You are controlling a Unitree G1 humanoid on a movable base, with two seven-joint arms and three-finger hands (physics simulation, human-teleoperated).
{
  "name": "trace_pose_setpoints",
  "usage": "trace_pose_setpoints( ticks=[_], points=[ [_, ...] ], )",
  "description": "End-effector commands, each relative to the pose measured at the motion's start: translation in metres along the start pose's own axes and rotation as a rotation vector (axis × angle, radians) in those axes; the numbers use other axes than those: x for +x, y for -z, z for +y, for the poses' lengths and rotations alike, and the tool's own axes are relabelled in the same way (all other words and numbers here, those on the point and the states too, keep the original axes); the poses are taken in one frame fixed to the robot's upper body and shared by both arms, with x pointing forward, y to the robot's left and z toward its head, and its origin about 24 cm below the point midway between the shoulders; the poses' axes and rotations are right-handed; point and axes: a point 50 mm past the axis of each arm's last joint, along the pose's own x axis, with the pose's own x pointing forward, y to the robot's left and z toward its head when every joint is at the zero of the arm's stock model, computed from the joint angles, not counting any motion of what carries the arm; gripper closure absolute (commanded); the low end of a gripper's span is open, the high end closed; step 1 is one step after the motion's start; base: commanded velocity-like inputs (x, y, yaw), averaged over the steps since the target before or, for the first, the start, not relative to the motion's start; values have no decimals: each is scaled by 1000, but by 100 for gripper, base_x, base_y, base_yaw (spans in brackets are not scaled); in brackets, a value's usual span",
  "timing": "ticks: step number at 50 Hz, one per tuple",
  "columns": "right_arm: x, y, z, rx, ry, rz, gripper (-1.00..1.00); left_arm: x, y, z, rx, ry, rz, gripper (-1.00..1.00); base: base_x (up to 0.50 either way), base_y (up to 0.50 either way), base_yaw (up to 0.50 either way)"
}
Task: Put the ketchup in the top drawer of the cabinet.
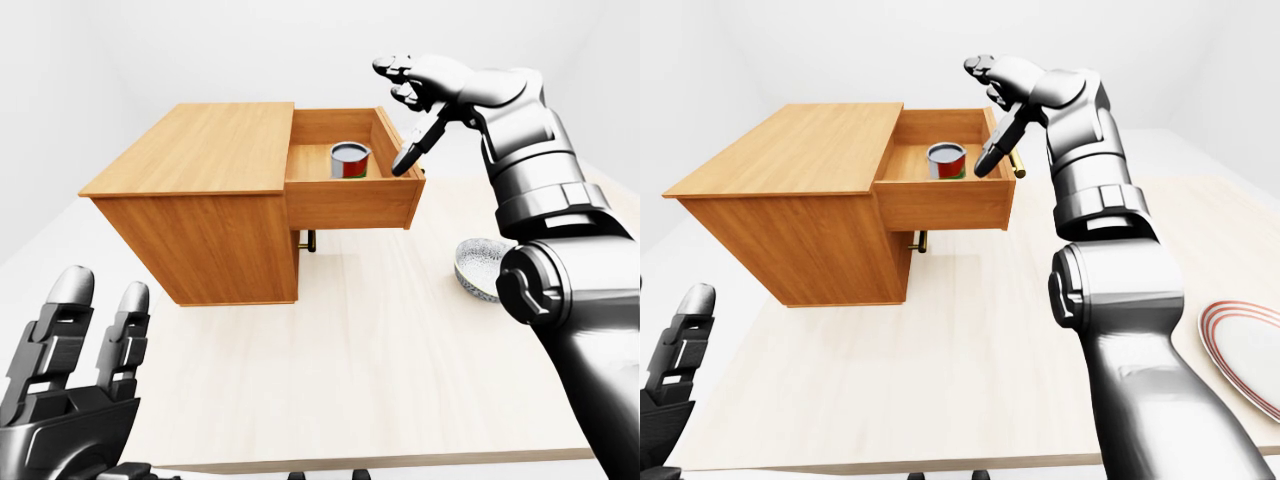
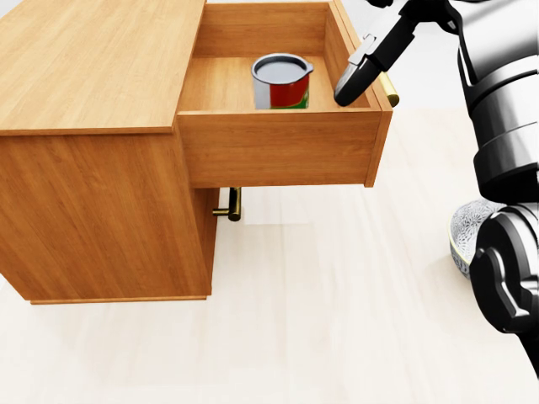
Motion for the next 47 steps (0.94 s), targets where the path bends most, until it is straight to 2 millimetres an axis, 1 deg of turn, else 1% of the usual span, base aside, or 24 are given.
trace_pose_setpoints(
  ticks=[1,6,11,12,15,16,25,33,37,39,43,44,46,47],
  points=[
    [4,6,2,50,-38,71,-100,11,-6,-3,15,8,-116,-100,0,0,0],
    [2,4,-1,45,-32,69,-100,10,-6,-3,16,10,-116,-100,0,0,0],
    [-4,-8,-12,5,-17,58,-100,10,-5,-4,18,12,-115,-100,0,0,0],
    [-7,-14,-18,-11,-11,51,-100,10,-6,-4,18,12,-117,-100,0,0,0],
    [-12,-23,-26,-40,13,47,-100,10,-7,-4,16,11,-119,-100,0,0,0],
    [-16,-28,-32,-59,31,43,-100,9,-7,-4,16,11,-119,-100,0,0,0],
    [-39,-61,-62,-132,136,-5,-100,8,-8,-3,14,10,-124,-100,0,0,0],
    [-55,-73,-78,-157,205,-46,-100,7,-8,-3,14,10,-125,-100,0,0,0],
    [-69,-77,-89,-169,274,-107,-100,6,-8,-3,14,13,-125,-100,0,0,0],
    [-72,-78,-90,-181,293,-123,-100,6,-8,-3,14,14,-126,-100,0,0,0],
    [-89,-81,-91,-244,377,-209,-100,6,-9,-3,14,11,-127,-100,0,0,0],
    [-96,-82,-89,-278,413,-244,-100,6,-9,-3,14,11,-128,-100,0,0,0],
    [-103,-84,-84,-325,440,-275,-100,5,-10,-2,14,11,-129,-100,0,0,0],
    [-109,-82,-80,-349,465,-302,-100,5,-10,-2,13,10,-129,-100,0,0,0]
  ],
)
